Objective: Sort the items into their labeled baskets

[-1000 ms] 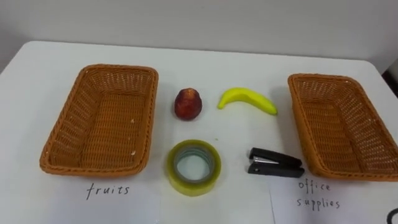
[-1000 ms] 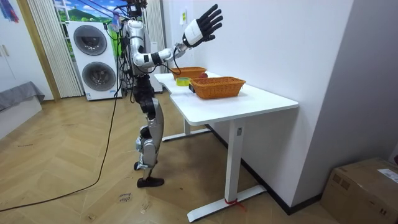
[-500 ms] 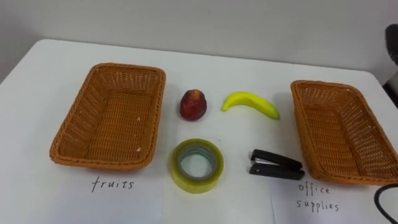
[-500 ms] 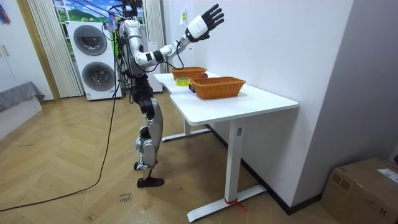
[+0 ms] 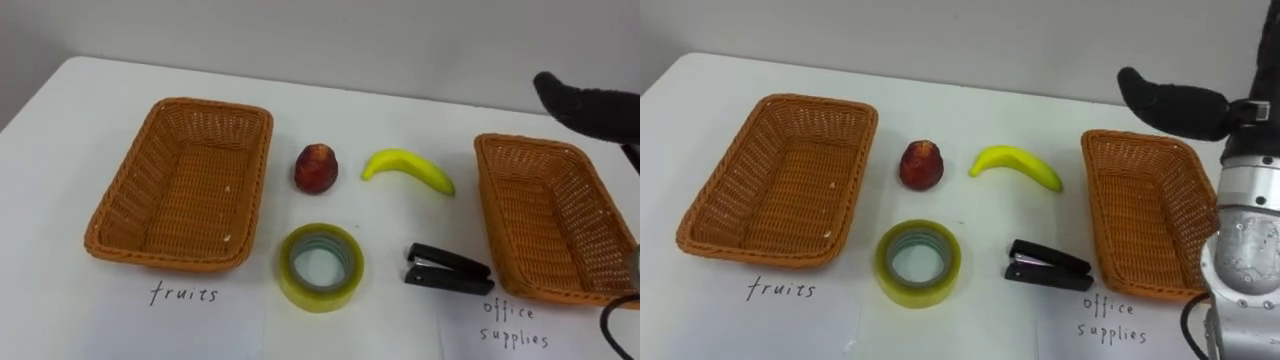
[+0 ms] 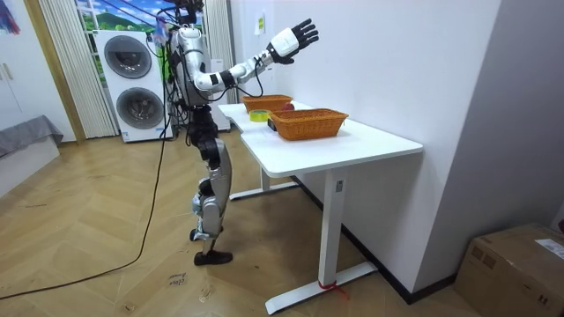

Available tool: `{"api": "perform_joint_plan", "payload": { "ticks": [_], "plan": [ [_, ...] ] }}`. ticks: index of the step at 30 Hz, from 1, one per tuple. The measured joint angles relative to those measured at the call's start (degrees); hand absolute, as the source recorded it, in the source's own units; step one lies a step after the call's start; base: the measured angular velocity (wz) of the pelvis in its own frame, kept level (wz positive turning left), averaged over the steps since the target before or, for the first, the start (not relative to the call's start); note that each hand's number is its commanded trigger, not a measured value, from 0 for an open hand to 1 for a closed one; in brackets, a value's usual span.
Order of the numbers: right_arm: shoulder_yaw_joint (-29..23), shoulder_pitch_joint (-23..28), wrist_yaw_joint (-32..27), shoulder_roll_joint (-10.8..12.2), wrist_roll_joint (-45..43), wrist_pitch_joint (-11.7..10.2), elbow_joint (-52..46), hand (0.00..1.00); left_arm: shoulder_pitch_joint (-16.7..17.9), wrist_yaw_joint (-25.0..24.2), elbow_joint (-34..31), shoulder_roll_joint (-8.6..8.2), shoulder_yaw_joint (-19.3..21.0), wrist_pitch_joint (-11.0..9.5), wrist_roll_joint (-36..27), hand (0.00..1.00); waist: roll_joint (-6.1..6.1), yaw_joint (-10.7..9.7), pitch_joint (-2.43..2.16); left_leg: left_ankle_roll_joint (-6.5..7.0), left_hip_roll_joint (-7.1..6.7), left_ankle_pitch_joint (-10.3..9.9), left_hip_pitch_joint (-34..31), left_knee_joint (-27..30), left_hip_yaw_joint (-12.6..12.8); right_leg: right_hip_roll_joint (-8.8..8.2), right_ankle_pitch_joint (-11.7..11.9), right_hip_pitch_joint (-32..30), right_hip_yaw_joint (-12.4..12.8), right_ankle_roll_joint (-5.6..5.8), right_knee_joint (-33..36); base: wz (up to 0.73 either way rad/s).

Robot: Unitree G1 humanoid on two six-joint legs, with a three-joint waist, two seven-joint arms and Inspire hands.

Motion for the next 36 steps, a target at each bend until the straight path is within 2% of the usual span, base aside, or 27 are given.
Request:
{"api": "perform_joint_plan", "payload": {
  "ticks": [3, 8, 12, 20, 27, 36],
  "plan": [
    [2.0, 1.1, 2.7, -1.6, -0.9, 0.6, 0.1, 0.00, 0.1, 0.3, 0.0, 0.06, -1.0, 0.0, 0.4, 0.00, 0.27, -0.1, -0.06, 0.00, 0.00, 0.0, 0.1, 0.0, -0.1, -0.04, 0.0, 0.1, -0.1, 0.00, 0.0, 0.01],
    [4.5, 1.3, 7.7, -1.9, -1.7, 0.6, 0.1, 0.00, -0.1, 1.0, 0.0, 0.10, -2.3, 0.0, 0.5, 0.00, 0.90, -0.2, -0.02, 0.00, 0.02, 0.0, 0.1, 0.0, -0.2, -0.06, 0.0, 0.1, -0.3, -0.04, 0.0, 0.00],
    [5.1, 2.2, 11.6, -1.9, -3.1, 1.8, 0.1, 0.00, -0.6, 1.0, 0.2, 0.16, -2.7, 0.2, 0.5, 0.00, 0.99, 0.2, -0.06, 0.00, 0.01, 0.0, 0.2, 0.0, -0.3, -0.09, 0.1, 0.4, -0.4, -0.06, 0.0, 0.02],
    [9.3, 3.6, 21.6, -2.0, -6.3, 4.3, 2.4, 0.00, -1.6, -0.5, 1.5, 0.32, -3.4, 0.3, 0.4, 0.00, 0.56, 0.5, -0.35, 0.00, 0.07, 0.0, 0.2, -0.1, -0.3, 0.01, 0.2, 0.4, -0.4, -0.12, 0.0, 0.00],
    [10.9, 3.6, 28.0, -3.6, -8.7, 4.5, 2.4, 0.00, -1.8, -1.7, 1.9, 0.72, -3.3, 0.3, 0.3, 0.00, 0.33, 0.5, -0.31, 0.00, 0.05, 0.0, 0.2, -0.1, -0.5, 0.02, 0.2, 0.6, -0.4, -0.11, -0.1, 0.00],
    [11.1, 6.1, 32.5, -3.7, -10.8, 6.0, 2.4, 0.00, -2.6, -1.7, 2.9, 1.06, -4.5, 0.5, 0.3, 0.00, -0.56, 0.5, -0.01, 0.00, 0.03, 0.0, 0.1, 0.0, -0.5, -0.01, 0.2, 0.6, -0.4, -0.10, -0.1, 0.00]
  ]
}}
